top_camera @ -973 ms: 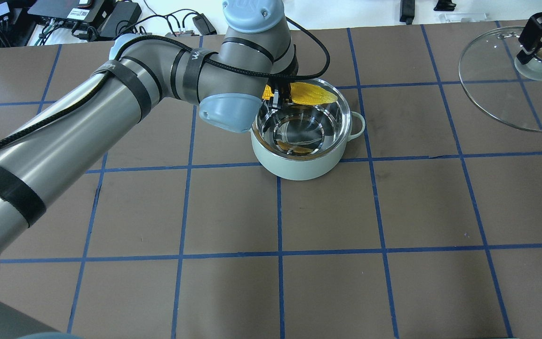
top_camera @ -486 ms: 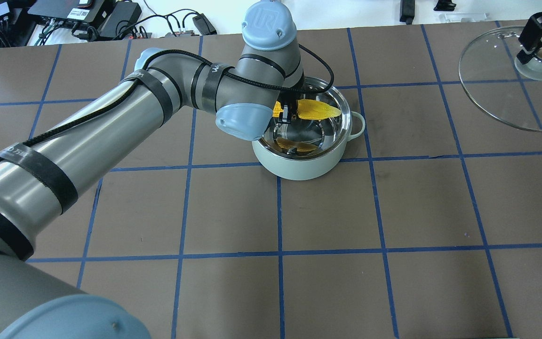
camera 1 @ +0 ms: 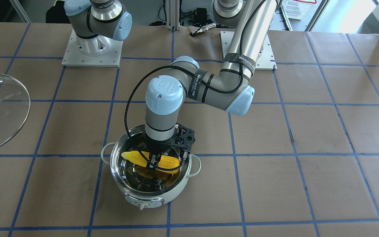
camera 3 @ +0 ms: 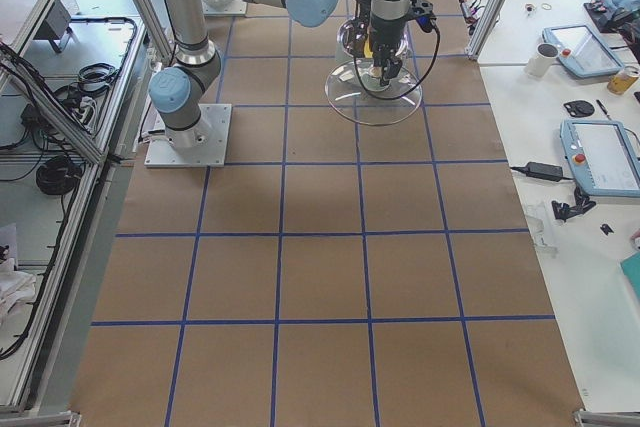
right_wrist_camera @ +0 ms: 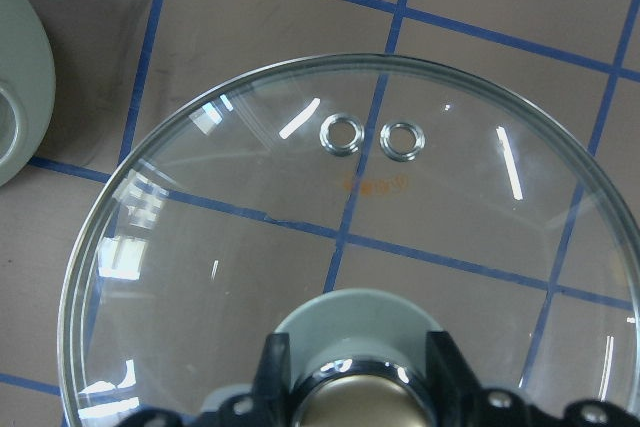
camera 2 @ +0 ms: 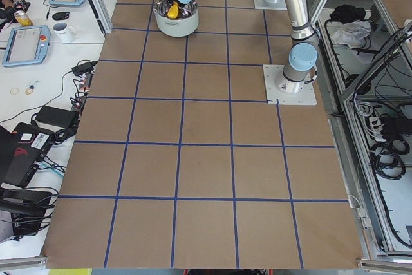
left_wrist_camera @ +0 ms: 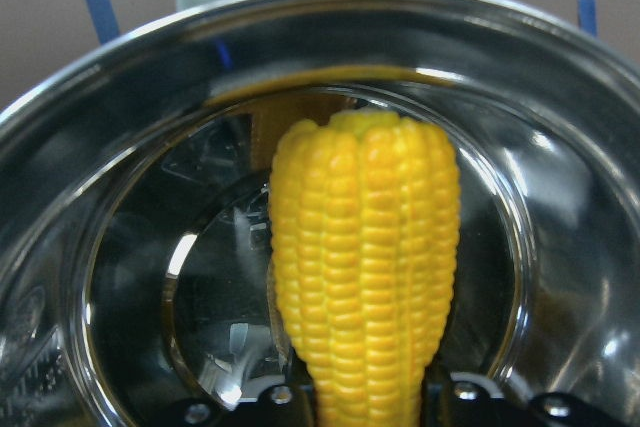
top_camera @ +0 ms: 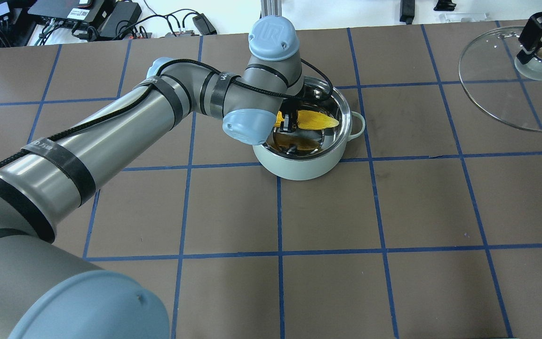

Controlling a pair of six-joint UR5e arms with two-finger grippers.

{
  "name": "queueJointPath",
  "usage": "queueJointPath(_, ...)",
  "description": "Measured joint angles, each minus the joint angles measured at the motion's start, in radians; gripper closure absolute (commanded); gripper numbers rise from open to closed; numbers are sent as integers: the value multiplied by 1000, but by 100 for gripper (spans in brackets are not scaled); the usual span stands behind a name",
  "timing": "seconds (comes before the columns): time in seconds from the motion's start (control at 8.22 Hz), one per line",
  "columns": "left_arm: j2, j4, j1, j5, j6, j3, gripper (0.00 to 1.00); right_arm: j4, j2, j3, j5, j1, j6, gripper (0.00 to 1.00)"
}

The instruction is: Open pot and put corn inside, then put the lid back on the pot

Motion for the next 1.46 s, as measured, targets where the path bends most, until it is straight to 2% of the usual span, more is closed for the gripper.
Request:
queueJointPath(0.24, 12, 1, 0, -2, 11, 3, 0, 0, 0, 0, 0, 0, 0, 78)
queueJointPath(0.49, 36, 2, 0, -45, 21, 5, 0, 0, -1, 0, 3, 0, 4, 77)
queueJointPath(0.73, 75, 2, 5, -72, 115, 7, 0, 1, -8, -2, 15, 5, 43, 76)
queueJointPath(1.09, 134, -7, 56, -84, 509, 10, 0, -5, -4, -3, 52, 49, 151, 76)
queueJointPath(1.46, 209, -79, 219, -111, 987, 10, 0, -63, 26, -4, 44, 200, 357, 76)
